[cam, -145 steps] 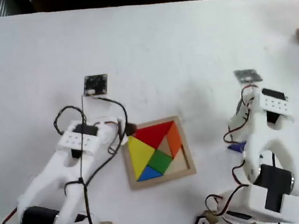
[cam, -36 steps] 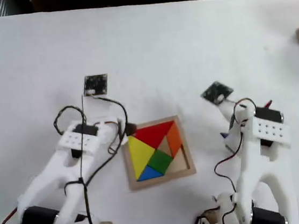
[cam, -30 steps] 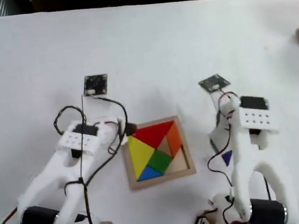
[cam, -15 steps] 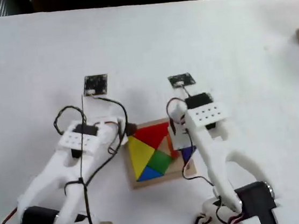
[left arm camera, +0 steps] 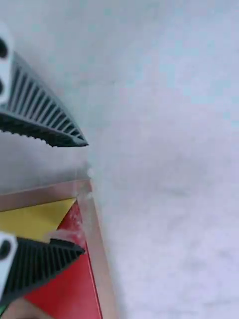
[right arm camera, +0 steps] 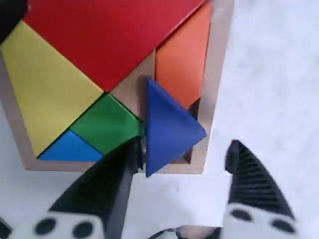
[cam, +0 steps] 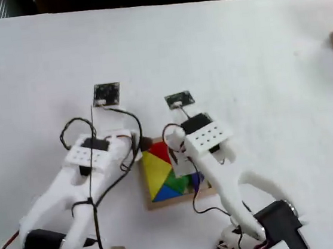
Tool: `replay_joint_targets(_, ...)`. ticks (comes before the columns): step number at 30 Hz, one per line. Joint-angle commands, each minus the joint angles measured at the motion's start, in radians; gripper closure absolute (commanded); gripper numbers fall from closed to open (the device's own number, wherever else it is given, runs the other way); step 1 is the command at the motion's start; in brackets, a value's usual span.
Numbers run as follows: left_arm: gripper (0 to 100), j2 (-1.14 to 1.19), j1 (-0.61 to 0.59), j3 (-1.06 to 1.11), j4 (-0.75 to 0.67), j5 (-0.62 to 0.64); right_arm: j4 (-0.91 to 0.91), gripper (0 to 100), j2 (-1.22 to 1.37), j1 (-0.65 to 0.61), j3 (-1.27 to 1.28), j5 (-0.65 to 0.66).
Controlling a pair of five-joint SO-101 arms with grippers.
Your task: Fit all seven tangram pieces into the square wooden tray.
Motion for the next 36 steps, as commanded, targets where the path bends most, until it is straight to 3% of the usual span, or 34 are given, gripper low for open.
replay_joint_targets(1,70,0.002,-0.004,-0.051,-0.020,0.002,-0.005,67.7,-0.005,-0.010,-0.005,-0.009)
replay_joint_targets(5,70,0.002,-0.004,-0.051,-0.020,0.002,-0.002,70.2,-0.012,-0.008,-0.005,-0.003)
replay_joint_targets(8,70,0.002,-0.004,-0.051,-0.020,0.002,-0.001,74.7,-0.018,0.010,-0.025,0.097)
replay_joint_targets(14,70,0.002,-0.004,-0.051,-0.020,0.002,0.024,99.1,-0.056,0.134,-0.078,0.262)
replay_joint_targets(22,70,0.002,-0.004,-0.051,-0.020,0.002,0.007,98.1,-0.130,0.277,-0.060,0.413)
replay_joint_targets(28,70,0.002,-0.004,-0.051,-0.020,0.002,-0.285,98.1,-0.071,0.260,0.144,0.437)
replay_joint_targets(36,70,0.002,-0.004,-0.051,-0.020,0.002,-0.209,98.1,-0.062,0.200,0.166,0.442)
